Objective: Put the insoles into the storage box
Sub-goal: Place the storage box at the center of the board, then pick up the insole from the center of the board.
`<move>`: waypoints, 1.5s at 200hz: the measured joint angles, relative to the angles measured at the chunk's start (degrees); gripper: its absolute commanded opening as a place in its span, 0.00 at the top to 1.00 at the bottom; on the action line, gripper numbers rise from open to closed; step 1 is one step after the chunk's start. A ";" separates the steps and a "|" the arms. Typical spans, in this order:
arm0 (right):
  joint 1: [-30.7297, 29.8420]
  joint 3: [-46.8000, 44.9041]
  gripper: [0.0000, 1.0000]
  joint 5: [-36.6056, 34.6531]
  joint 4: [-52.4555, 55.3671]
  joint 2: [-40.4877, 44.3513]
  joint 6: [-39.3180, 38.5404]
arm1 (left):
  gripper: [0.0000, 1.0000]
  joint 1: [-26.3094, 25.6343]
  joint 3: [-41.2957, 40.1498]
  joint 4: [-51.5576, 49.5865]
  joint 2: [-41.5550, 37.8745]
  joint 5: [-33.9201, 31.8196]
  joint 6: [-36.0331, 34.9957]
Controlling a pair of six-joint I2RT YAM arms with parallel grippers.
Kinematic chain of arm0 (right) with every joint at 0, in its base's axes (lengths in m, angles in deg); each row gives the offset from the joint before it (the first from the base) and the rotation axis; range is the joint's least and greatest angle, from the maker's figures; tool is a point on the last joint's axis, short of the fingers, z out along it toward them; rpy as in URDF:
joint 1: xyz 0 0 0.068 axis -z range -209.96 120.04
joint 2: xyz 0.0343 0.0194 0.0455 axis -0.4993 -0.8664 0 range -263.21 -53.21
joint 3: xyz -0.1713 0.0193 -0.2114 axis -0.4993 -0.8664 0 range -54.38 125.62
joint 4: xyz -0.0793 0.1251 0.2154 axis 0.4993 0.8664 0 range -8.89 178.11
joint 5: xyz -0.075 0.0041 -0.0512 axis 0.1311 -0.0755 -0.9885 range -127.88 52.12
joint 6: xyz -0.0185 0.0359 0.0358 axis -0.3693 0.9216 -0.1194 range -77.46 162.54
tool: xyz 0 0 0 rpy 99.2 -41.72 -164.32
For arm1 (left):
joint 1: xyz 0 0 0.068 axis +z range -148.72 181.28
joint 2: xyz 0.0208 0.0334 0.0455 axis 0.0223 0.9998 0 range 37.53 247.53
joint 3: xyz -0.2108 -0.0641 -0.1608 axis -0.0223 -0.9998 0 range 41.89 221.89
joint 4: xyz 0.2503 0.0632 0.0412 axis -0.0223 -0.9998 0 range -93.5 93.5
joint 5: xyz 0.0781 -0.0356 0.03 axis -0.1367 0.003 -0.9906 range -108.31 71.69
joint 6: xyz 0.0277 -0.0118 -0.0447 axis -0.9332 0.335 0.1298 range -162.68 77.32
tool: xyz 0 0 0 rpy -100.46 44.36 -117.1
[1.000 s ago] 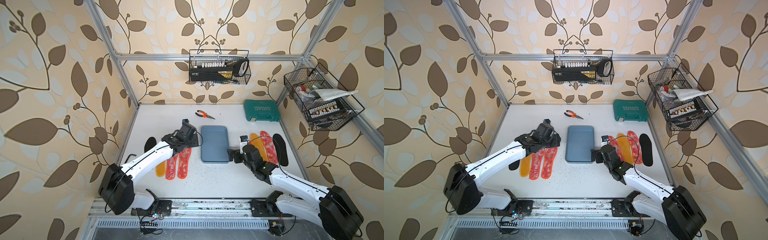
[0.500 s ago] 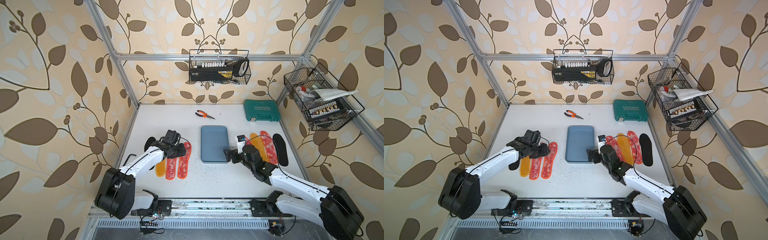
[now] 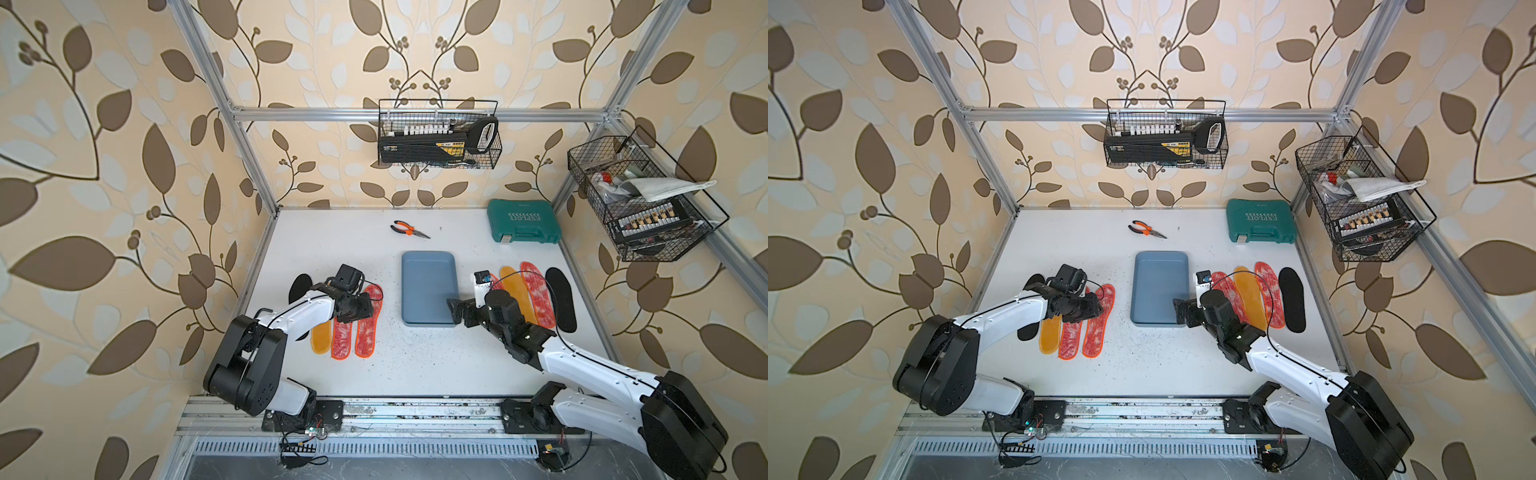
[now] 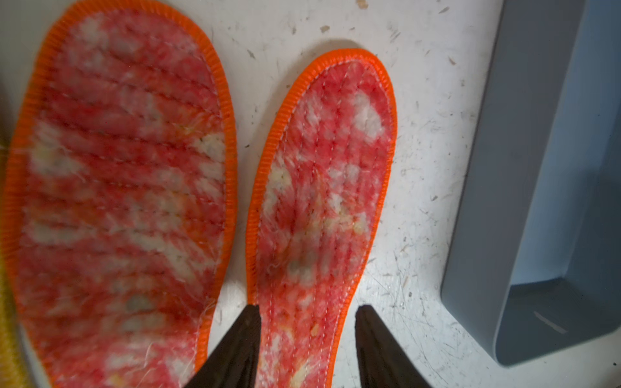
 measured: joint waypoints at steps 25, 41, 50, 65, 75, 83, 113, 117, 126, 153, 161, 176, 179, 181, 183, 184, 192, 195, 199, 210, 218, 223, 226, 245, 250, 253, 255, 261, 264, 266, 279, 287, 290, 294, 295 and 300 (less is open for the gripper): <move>0.00 0.00 0.01 -0.07 0.37 0.00 0.00 | 0.51 0.00 -1.03 0.85 1.05 -0.13 0.39; 0.00 0.00 0.01 -0.04 0.52 0.00 0.00 | 0.51 0.00 -1.22 1.31 1.05 -0.20 0.83; 0.00 0.02 0.01 -0.07 0.61 -0.02 0.00 | 0.51 0.00 -1.27 1.46 1.05 -0.24 1.27; 0.00 0.22 0.01 -0.22 0.94 -0.42 0.09 | 0.51 0.02 -1.27 1.55 1.09 -0.44 1.75; 0.00 0.63 0.01 -0.26 1.40 -0.96 0.13 | 0.51 0.00 -1.31 1.62 1.11 -0.52 1.92; 0.00 0.92 0.01 -0.24 1.53 -1.36 0.13 | 0.52 0.00 -1.36 1.62 1.11 -0.63 2.08; 0.00 1.53 0.01 -0.48 2.01 -2.51 0.15 | 0.53 0.00 -1.86 1.95 0.26 -0.81 3.17; 0.00 1.55 0.01 -0.46 2.03 -2.64 0.17 | 0.53 0.00 -2.14 2.08 -0.17 -0.70 3.48; 0.00 1.66 0.01 -0.48 2.10 -3.04 0.17 | 0.54 0.00 -2.60 2.45 -0.96 -0.26 4.26; 0.00 2.43 0.01 -0.68 2.89 -4.20 0.20 | 0.59 -0.44 -2.99 4.50 -0.61 0.83 6.95; 0.00 2.60 0.01 -0.72 2.95 -4.31 0.20 | 0.60 -0.83 -2.99 5.33 0.17 1.14 7.85; 0.00 2.75 0.01 -0.98 3.02 -4.33 0.20 | 0.60 -1.84 -2.95 6.97 1.44 1.55 9.44; 0.00 2.75 0.01 -1.05 3.04 -4.33 0.20 | 0.60 -1.99 -2.95 7.28 1.49 1.53 9.68; 0.00 2.75 0.01 -1.07 3.04 -4.33 0.20 | 0.60 -2.14 -2.95 7.50 1.53 1.62 9.84; 0.00 2.75 0.01 -1.09 3.04 -4.33 0.20 | 0.61 -2.34 -2.95 7.67 1.57 1.57 10.12; 0.00 2.75 0.01 -1.09 3.06 -4.33 0.20 | 0.61 -2.38 -2.95 7.72 1.60 1.55 10.21; 0.00 2.75 0.01 -1.11 3.13 -4.33 0.20 | 0.61 -3.08 -2.91 8.09 1.73 1.55 10.82; 0.00 2.75 0.01 -1.11 3.15 -4.33 0.20 | 0.61 -3.23 -2.86 8.11 1.75 1.55 10.99; 0.00 2.75 0.01 -1.14 3.19 -4.33 0.20 | 0.61 -3.50 -2.78 8.09 1.77 1.53 11.41; 0.00 2.75 0.01 -1.16 3.28 -4.31 0.20 | 0.61 -4.17 -2.51 8.04 1.79 1.57 12.35; 0.00 2.75 0.01 -1.14 3.28 -4.31 0.20 | 0.61 -4.50 -2.34 8.02 1.77 1.57 12.87; 0.00 2.75 0.01 -1.14 3.30 -4.31 0.17 | 0.61 -4.55 -2.23 8.00 1.75 1.60 13.20; 0.00 2.75 0.01 -1.14 3.30 -4.31 0.17 | 0.61 -4.55 -2.19 7.96 1.73 1.60 13.35; 0.00 2.75 0.01 -1.11 3.32 -4.31 0.17 | 0.58 -4.55 -2.01 6.80 0.13 1.44 13.70; 0.00 2.75 0.01 -1.11 3.32 -4.31 0.17 | 0.57 -4.55 -1.97 6.27 -0.66 1.42 13.57; 0.00 2.75 0.01 -1.11 3.32 -4.31 0.17 | 0.56 -4.55 -1.88 5.79 -1.29 1.29 13.68; 0.00 2.75 0.01 -1.09 3.32 -4.31 0.17 | 0.56 -4.55 -1.81 5.51 -1.60 1.29 13.60; 0.00 2.75 0.01 -1.09 3.32 -4.31 0.17 | 0.55 -4.55 -1.44 4.35 -2.91 0.83 13.42; 0.00 2.75 0.01 -1.07 3.32 -4.31 0.17 | 0.55 -4.52 -1.25 3.82 -3.54 0.50 13.16; 0.00 2.75 0.01 -1.07 3.32 -4.31 0.17 | 0.54 -4.52 -1.09 3.50 -3.93 0.22 13.18; 0.00 2.75 0.01 -1.05 3.32 -4.31 0.17 | 0.50 -4.39 -0.20 1.64 -6.47 -1.01 12.15; 0.00 2.75 0.01 -0.90 3.30 -4.31 0.17 | 0.49 -4.24 0.17 0.83 -7.87 -1.70 11.67; -0.02 2.75 0.01 -0.79 3.30 -4.31 0.15 | 0.49 -4.02 0.20 0.57 -8.26 -1.77 11.17; -0.02 2.75 0.01 -0.61 3.28 -4.31 0.15 | 0.48 -3.89 0.22 0.33 -8.76 -2.01 10.97; -0.02 2.75 0.01 -0.52 3.26 -4.31 0.15 | 0.48 -3.85 0.22 0.26 -8.83 -2.03 10.91; -0.13 2.75 0.01 -0.28 3.21 -4.31 0.13 | 0.47 -3.50 0.22 -0.13 -9.29 -2.10 10.40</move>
